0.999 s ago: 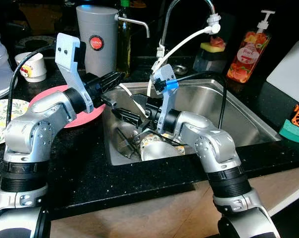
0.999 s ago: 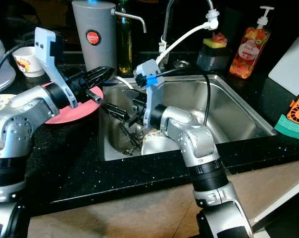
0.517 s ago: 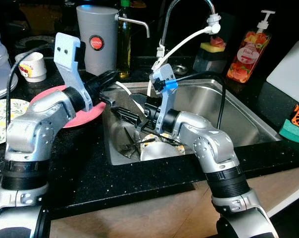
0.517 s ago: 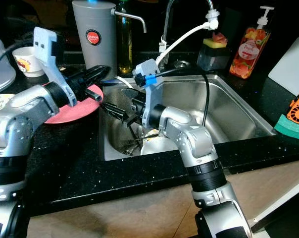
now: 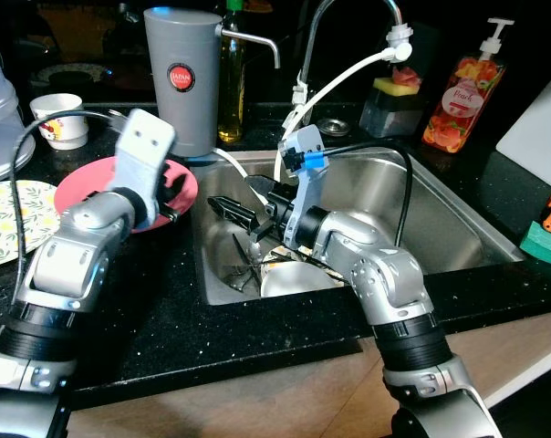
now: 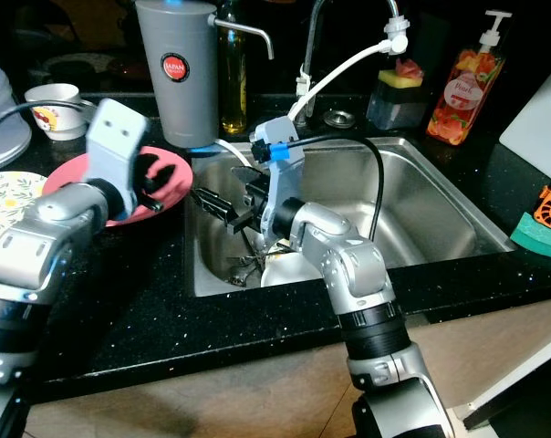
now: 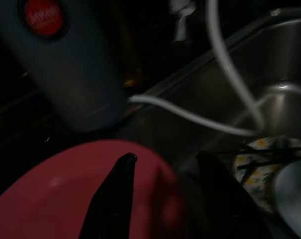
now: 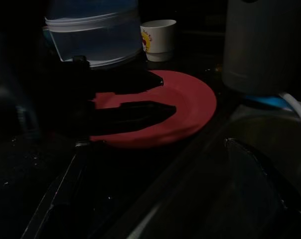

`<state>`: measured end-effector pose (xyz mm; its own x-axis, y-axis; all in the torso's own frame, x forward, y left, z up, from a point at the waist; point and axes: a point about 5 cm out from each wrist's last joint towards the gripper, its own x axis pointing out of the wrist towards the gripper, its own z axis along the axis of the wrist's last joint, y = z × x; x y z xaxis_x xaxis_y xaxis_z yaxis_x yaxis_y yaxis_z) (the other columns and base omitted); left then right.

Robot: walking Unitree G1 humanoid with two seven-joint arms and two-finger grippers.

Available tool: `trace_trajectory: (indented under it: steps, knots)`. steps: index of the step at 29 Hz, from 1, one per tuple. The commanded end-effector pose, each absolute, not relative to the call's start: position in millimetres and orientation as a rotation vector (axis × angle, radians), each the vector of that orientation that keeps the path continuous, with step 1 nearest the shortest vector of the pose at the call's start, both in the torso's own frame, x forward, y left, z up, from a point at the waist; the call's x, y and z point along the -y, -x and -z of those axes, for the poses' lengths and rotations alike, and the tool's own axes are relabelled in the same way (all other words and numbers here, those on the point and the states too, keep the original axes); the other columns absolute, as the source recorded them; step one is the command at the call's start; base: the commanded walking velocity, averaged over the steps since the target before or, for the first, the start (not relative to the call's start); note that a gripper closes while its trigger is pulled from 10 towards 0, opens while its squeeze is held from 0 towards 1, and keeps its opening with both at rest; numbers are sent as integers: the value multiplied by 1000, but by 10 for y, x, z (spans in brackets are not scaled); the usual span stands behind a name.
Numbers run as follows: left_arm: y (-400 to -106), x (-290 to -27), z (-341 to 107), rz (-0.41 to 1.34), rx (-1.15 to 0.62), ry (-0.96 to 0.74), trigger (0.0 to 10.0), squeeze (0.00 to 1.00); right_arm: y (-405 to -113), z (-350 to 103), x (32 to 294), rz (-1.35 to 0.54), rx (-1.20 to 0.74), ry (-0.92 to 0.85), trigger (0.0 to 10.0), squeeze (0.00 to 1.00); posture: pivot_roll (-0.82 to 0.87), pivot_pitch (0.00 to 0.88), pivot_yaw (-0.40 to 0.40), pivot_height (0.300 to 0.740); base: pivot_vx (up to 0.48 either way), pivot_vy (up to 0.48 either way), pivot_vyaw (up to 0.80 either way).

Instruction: Kitchen organization

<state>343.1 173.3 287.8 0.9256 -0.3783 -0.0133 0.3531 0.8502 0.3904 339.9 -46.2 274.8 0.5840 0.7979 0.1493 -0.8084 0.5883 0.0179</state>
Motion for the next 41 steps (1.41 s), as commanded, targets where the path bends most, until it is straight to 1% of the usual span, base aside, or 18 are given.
trace_trajectory:
  steps: [1,2,4,10,13,14,20,23,24,25,26,27,28,33,41]
  knots:
    - [-3362,-1687,-2826,470,26,-403,10000,0,-3368,-2731,470,-948,124,-76,10000,0,-11,83,-49,740,0,0,0]
    - [-3328,-1688,-2794,499,-3,-422,10000,0,-3364,-2726,471,-951,122,-73,10000,0,-8,80,-53,740,0,0,0]
    - [-3331,-1726,-2754,479,-36,-466,10000,0,-3361,-2724,468,-956,121,-69,10000,0,-8,80,-53,740,0,0,0]
    - [-3392,-1912,-2648,348,-112,-632,10000,0,-3321,-2710,438,-994,112,-55,10000,0,-9,71,-52,740,0,0,0]
    - [-3397,-1971,-2611,319,-137,-709,10000,0,-3305,-2688,434,-1001,107,-41,10000,0,-9,71,-52,740,0,0,0]
    - [-3393,-2012,-2573,302,-158,-765,10000,0,-3301,-2679,436,-1000,105,-36,10000,0,-9,71,-52,740,0,0,0]
    - [-3383,-2042,-2505,297,-192,-789,10000,0,-3300,-2675,442,-999,104,-34,10000,0,-11,71,-53,740,0,0,0]
    - [-3384,-2098,-2422,280,-239,-830,10000,0,-3301,-2678,446,-999,105,-29,10000,0,-12,72,-54,740,0,0,0]
    - [-3382,-2113,-2399,280,-250,-838,8157,0,-3300,-2680,447,-999,105,-28,10000,0,-12,77,-55,740,0,0,0]
    - [-3382,-2122,-2384,279,-258,-845,5098,0,-3300,-2681,447,-999,104,-27,10000,0,-12,77,-55,740,0,0,0]
    - [-3380,-2128,-2374,280,-261,-851,2627,0,-3300,-2682,448,-999,104,-26,10000,0,-12,77,-55,740,0,0,0]
    - [-3378,-2132,-2368,281,-263,-855,2627,0,-3301,-2682,449,-999,104,-25,10000,0,-12,77,-55,740,0,0,0]
    - [-3376,-2129,-2371,283,-261,-853,0,0,-3303,-2684,452,-997,104,-24,10000,0,-13,81,-55,740,0,0,0]
    - [-3373,-2115,-2416,281,-239,-844,0,0,-3327,-2697,471,-984,108,-24,10000,0,-11,84,-57,740,0,0,0]
    - [-3431,-2166,-2606,163,-124,-881,0,0,-3355,-2727,489,-967,119,-30,10000,0,-11,86,-57,740,0,0,0]
